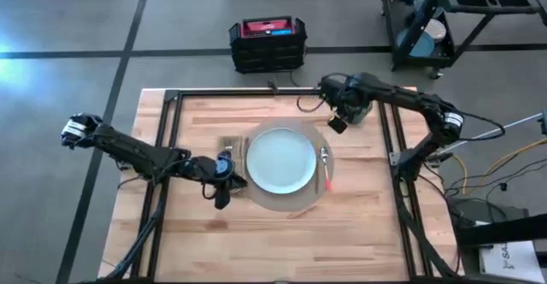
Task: Set table place
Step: Put the blue cup on the top right of the tablemat
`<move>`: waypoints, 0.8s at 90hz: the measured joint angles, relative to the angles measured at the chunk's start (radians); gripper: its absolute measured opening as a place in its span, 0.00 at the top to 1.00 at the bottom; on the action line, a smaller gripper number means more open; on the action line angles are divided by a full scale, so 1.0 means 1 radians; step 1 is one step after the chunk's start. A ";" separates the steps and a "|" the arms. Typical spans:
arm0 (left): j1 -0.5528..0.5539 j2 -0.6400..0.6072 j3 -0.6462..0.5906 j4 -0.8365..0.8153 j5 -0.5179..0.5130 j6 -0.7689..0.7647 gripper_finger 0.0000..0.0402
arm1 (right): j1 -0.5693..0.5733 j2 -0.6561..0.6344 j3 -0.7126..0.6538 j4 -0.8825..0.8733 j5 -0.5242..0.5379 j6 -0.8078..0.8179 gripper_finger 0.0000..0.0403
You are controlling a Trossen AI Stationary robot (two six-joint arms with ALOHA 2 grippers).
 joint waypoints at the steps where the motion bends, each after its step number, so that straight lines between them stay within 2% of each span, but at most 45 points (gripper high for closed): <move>1: 0.002 0.000 0.000 -0.001 0.000 0.002 0.93 | -0.006 0.001 -0.001 0.005 -0.004 -0.007 0.72; 24: 0.010 0.002 0.000 -0.045 0.000 0.009 0.93 | -0.096 0.011 -0.026 0.050 0.030 -0.080 0.48; 41: 0.010 0.004 0.000 -0.052 0.000 0.009 0.93 | -0.149 0.026 -0.090 0.141 -0.035 -0.125 0.42; 51: 0.010 0.004 0.000 -0.051 0.000 0.007 0.93 | -0.164 0.047 -0.129 0.165 -0.057 -0.135 0.45; 57: 0.010 0.004 0.000 -0.051 0.000 0.007 0.93 | -0.170 0.062 -0.147 0.173 -0.055 -0.143 0.50; 65: 0.010 0.004 0.000 -0.051 0.000 0.007 0.93 | -0.174 0.076 -0.154 0.173 -0.051 -0.148 0.62; 72: 0.010 0.004 0.000 -0.050 0.000 0.007 0.93 | -0.175 0.078 -0.154 0.174 -0.052 -0.148 0.76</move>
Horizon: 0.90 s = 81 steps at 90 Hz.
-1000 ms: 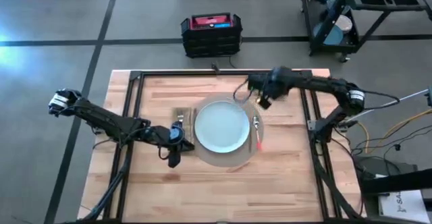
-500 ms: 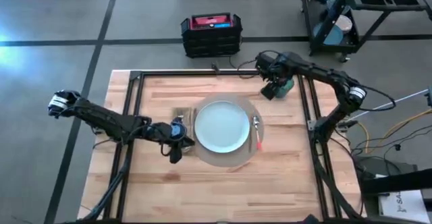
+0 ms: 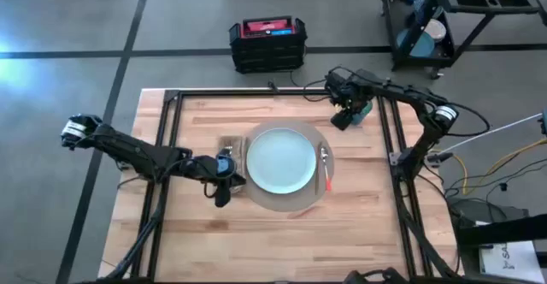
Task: Set table place
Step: Put the blue cup on the top right of the tablemat
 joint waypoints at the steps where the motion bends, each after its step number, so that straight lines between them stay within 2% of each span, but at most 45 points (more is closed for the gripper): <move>1: 0.000 0.000 0.000 0.000 0.000 0.000 0.93 | 0.000 0.000 0.001 -0.001 -0.001 0.000 0.79; 6: 0.000 0.000 0.000 0.000 0.000 0.000 0.93 | 0.005 0.000 0.010 -0.002 -0.018 0.001 0.91; 11: 0.000 0.000 0.000 0.000 0.000 0.000 0.93 | 0.018 0.000 0.025 -0.001 -0.051 0.009 0.97; 28: 0.000 -0.001 0.000 0.002 0.000 0.000 0.93 | 0.114 0.004 0.103 0.019 -0.112 0.044 0.99; 46: 0.000 -0.001 0.000 0.003 0.000 0.003 0.93 | 0.240 0.093 0.205 0.021 -0.116 0.057 1.00; 62: 0.000 -0.001 0.000 0.002 0.000 -0.016 0.93 | 0.263 0.175 0.245 0.009 -0.098 0.066 1.00; 81: -0.003 -0.002 0.000 0.000 0.017 -0.020 0.93 | 0.265 0.183 0.247 0.009 -0.099 0.112 0.99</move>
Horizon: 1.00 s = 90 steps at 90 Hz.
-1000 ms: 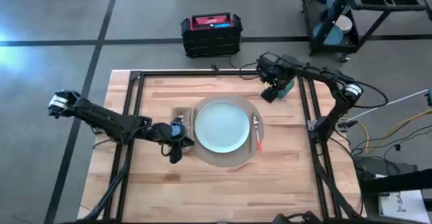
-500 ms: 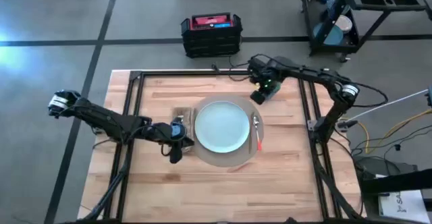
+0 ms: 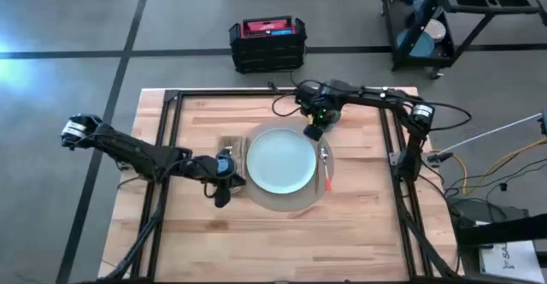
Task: Set table place
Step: Put the blue cup on the top right of the tablemat, then return to Home Position
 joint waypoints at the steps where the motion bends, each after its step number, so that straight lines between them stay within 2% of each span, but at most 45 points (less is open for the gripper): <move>1: 0.000 0.000 0.000 0.000 0.000 0.000 0.93 | 0.000 -0.002 -0.001 -0.001 -0.001 0.002 0.99; 15: 0.001 0.000 0.000 0.000 0.000 0.003 0.93 | 0.001 -0.044 -0.007 -0.003 -0.008 0.059 0.93; 29: 0.001 0.000 0.000 0.002 -0.002 0.003 0.93 | 0.007 -0.113 -0.006 -0.005 0.027 0.074 0.81; 39: 0.001 -0.016 0.000 -0.001 -0.054 0.008 0.93 | 0.016 -0.163 -0.006 -0.020 0.051 0.105 0.72; 49: -0.011 -0.102 0.009 -0.002 -0.107 0.100 0.93 | 0.055 -0.255 -0.006 -0.053 0.077 0.115 0.64; 58: -0.028 -0.248 0.015 -0.017 -0.109 0.167 0.93 | 0.152 -0.370 -0.007 -0.034 0.187 0.133 0.59; 63: -0.043 -0.350 0.015 -0.082 -0.109 0.187 0.93 | 0.223 -0.449 -0.007 -0.028 0.262 0.150 0.58; 77: -0.094 -0.600 -0.014 -0.213 -0.169 0.167 0.93 | 0.473 -0.678 -0.029 -0.018 0.450 0.229 0.55; 90: -0.090 -0.690 -0.092 -0.174 -0.126 0.176 0.94 | 0.710 -0.855 -0.132 -0.011 0.546 0.368 0.56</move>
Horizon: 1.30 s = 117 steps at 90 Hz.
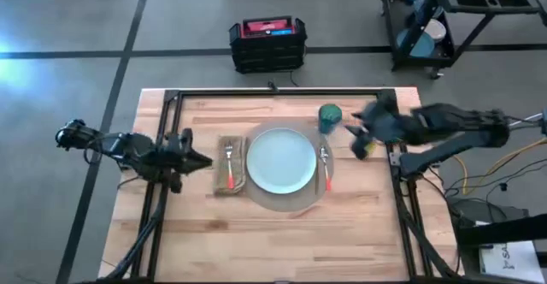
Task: Set table place
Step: Return to Home Position
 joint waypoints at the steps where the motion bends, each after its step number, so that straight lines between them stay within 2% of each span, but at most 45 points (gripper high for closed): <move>1: 0.001 0.000 -0.009 0.003 0.001 0.003 0.94 | 0.014 -0.010 -0.012 0.001 0.006 0.014 0.57; 7: 0.011 0.013 -0.068 0.080 -0.004 0.026 0.95 | 0.098 -0.060 -0.086 0.018 0.040 0.092 0.59; 19: 0.027 0.074 -0.201 0.405 -0.004 0.131 0.95 | 0.241 -0.116 -0.276 0.173 0.091 0.124 0.62; 30: 0.054 0.149 -0.319 0.801 0.092 0.191 0.95 | 0.304 -0.115 -0.475 0.509 0.103 0.005 0.64; 37: 0.076 0.184 -0.362 0.938 0.170 0.192 0.95 | 0.318 -0.087 -0.590 0.809 0.094 -0.126 0.64; 48: 0.083 0.213 -0.377 0.893 0.196 0.188 0.95 | 0.319 -0.014 -0.741 1.268 0.044 -0.322 0.63; 57: 0.087 0.240 -0.378 0.791 0.197 0.186 0.95 | 0.307 0.050 -0.837 1.486 0.050 -0.371 0.62; 70: 0.099 0.266 -0.378 0.781 0.198 0.186 0.95 | 0.269 0.110 -0.920 1.569 0.050 -0.310 0.62; 79: 0.152 0.277 -0.379 0.773 0.214 0.187 0.95 | 0.236 0.124 -0.955 1.569 0.032 -0.282 0.63; 84: 0.212 0.288 -0.380 0.776 0.291 0.161 0.95 | 0.213 0.123 -0.979 1.595 -0.004 -0.281 0.64; 94: 0.389 0.312 -0.380 0.836 0.535 0.134 0.95 | 0.140 0.111 -1.050 1.716 -0.076 -0.306 0.66; 108: 0.643 0.363 -0.380 0.925 0.754 0.158 0.95 | -0.020 0.107 -1.162 1.918 -0.300 -0.317 0.68; 117: 0.752 0.391 -0.380 0.985 0.888 0.149 0.95 | -0.142 0.107 -1.192 1.955 -0.422 -0.312 0.68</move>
